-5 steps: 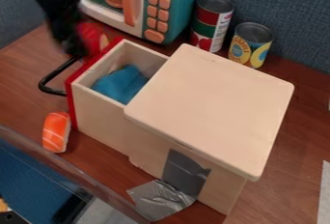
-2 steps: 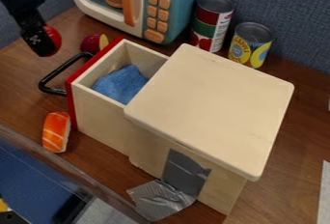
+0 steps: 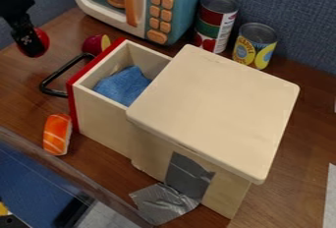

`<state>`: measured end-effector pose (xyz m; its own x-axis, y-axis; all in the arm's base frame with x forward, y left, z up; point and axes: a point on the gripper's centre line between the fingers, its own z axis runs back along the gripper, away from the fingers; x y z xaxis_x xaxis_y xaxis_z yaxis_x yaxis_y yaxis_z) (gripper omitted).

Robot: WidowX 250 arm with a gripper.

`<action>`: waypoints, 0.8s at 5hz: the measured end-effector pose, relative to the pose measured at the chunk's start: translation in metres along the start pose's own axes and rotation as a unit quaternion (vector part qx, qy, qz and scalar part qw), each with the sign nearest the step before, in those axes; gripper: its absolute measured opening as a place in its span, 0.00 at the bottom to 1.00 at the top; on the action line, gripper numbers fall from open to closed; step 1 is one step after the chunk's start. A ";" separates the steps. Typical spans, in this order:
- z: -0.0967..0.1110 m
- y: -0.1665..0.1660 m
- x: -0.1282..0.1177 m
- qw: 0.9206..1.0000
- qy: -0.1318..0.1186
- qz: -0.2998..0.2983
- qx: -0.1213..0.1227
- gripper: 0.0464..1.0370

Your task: Move the tomato from the drawer to the top of the table

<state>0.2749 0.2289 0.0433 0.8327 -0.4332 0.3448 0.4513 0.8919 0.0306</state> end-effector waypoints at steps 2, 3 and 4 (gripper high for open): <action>-0.013 0.001 0.002 0.999 0.036 -0.024 0.017 0.84; -0.018 -0.001 0.002 0.999 0.043 -0.029 0.018 0.84; -0.020 -0.003 0.003 0.998 0.046 -0.033 0.018 0.88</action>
<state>0.2826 0.2224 0.0258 0.8284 -0.4999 0.2526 0.4956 0.8643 0.0852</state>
